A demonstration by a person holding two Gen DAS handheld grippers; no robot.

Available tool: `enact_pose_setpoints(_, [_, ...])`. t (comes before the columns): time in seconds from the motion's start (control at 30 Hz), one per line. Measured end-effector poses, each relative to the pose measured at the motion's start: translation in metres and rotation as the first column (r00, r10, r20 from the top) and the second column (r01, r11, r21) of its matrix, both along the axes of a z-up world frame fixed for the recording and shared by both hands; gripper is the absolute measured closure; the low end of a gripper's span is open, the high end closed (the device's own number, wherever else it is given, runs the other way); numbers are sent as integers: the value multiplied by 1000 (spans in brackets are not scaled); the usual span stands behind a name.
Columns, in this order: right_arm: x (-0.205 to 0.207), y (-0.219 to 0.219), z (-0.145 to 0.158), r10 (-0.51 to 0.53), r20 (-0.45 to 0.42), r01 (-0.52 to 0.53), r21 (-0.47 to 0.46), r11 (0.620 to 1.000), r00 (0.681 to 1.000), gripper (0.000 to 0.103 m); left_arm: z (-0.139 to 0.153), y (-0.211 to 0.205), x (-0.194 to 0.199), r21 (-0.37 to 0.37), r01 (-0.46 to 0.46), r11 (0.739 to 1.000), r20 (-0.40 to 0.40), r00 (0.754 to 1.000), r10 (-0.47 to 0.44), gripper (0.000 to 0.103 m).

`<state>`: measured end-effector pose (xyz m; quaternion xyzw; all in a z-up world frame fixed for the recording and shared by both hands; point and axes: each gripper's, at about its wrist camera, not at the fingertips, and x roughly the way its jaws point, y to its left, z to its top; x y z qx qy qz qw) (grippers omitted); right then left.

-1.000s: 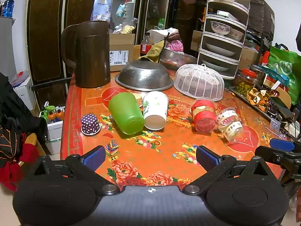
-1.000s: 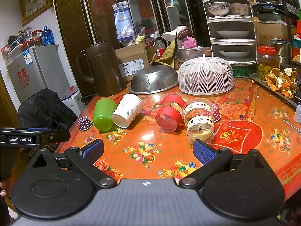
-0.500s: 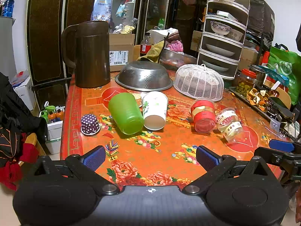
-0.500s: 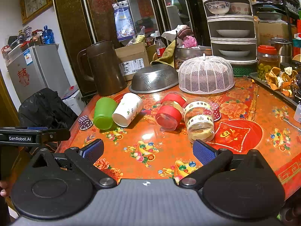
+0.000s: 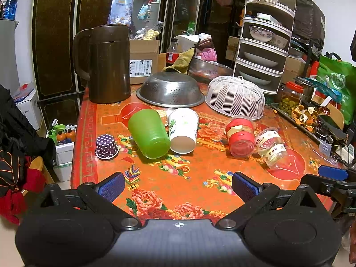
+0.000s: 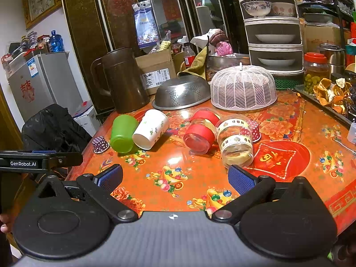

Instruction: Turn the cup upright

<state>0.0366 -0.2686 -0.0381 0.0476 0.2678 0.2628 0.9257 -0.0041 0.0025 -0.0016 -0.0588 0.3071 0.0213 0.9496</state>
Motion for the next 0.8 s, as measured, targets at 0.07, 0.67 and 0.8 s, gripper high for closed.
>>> enact_pose_setpoints(0.07, [0,0,0,0,-1,0,-1,1000,1000,1,0,0,0,0,0,1000,0,1000,0,0])
enact_pose_setpoints(0.67, [-1,0,1,1,-5,-1,-6,1000,1000,1,1,-1,-1,-6,-2,1000,-1,1000,2,0])
enact_pose_setpoints(0.8, [-1,0,2,-1,-6,1,-7,1000,1000,1,1,-2,-1,-6,-2,1000,-1,1000,2,0])
